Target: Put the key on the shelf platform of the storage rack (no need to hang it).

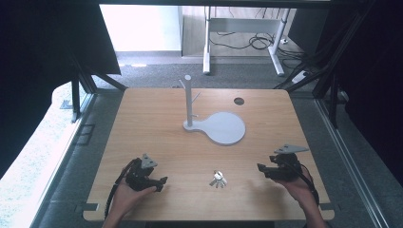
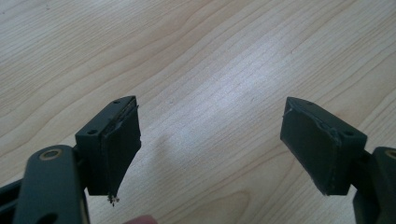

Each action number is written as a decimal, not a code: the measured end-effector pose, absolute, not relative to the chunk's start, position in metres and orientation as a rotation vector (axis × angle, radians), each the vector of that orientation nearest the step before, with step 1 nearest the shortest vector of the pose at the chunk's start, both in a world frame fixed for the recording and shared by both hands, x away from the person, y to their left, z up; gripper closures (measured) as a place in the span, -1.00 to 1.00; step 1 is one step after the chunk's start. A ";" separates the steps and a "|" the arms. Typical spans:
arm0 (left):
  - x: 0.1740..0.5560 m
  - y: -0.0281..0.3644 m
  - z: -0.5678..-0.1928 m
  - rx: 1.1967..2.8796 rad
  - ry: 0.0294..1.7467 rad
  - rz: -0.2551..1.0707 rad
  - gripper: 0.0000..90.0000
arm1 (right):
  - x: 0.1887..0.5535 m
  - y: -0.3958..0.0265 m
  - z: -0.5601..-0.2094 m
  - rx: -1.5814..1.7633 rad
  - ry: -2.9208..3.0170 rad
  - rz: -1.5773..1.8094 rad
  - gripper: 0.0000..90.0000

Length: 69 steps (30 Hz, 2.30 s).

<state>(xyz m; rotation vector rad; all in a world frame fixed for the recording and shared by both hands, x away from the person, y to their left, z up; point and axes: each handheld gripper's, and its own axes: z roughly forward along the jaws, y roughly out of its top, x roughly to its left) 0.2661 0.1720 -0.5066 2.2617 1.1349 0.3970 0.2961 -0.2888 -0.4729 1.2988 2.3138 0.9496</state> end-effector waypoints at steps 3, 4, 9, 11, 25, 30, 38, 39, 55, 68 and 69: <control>0.266 0.173 -0.506 2.258 1.136 0.399 -0.54 | 0.298 -0.283 -0.470 1.274 2.364 0.936 -0.15; 0.266 0.174 -0.506 2.256 1.138 0.398 -0.54 | 0.299 -0.280 -0.470 1.267 2.381 0.933 -0.14; 0.266 0.173 -0.506 2.255 1.136 0.382 -0.55 | 0.301 -0.270 -0.467 1.224 2.448 0.909 -0.10; 0.266 0.173 -0.506 2.251 1.136 0.376 -0.55 | 0.302 -0.267 -0.466 1.214 2.467 0.908 -0.08; 0.267 0.174 -0.508 2.251 1.142 0.377 -0.54 | 0.304 -0.249 -0.458 1.159 2.560 0.903 -0.03; 0.268 0.173 -0.511 2.255 1.153 0.373 -0.54 | 0.305 -0.241 -0.460 1.131 2.593 0.896 0.00; 0.268 0.174 -0.510 2.250 1.156 0.373 -0.54 | 0.307 -0.226 -0.462 1.081 2.640 0.883 0.05; 0.268 0.174 -0.510 2.250 1.156 0.373 -0.54 | 0.307 -0.226 -0.462 1.081 2.640 0.883 0.05; 0.268 0.173 -0.511 2.263 1.144 0.369 -0.54 | 0.311 -0.198 -0.466 0.998 2.745 0.839 0.16; 0.268 0.174 -0.511 2.264 1.146 0.364 -0.55 | 0.313 -0.168 -0.473 0.921 2.820 0.794 0.21; 0.268 0.174 -0.511 2.264 1.146 0.365 -0.55 | 0.314 -0.166 -0.473 0.925 2.822 0.791 0.21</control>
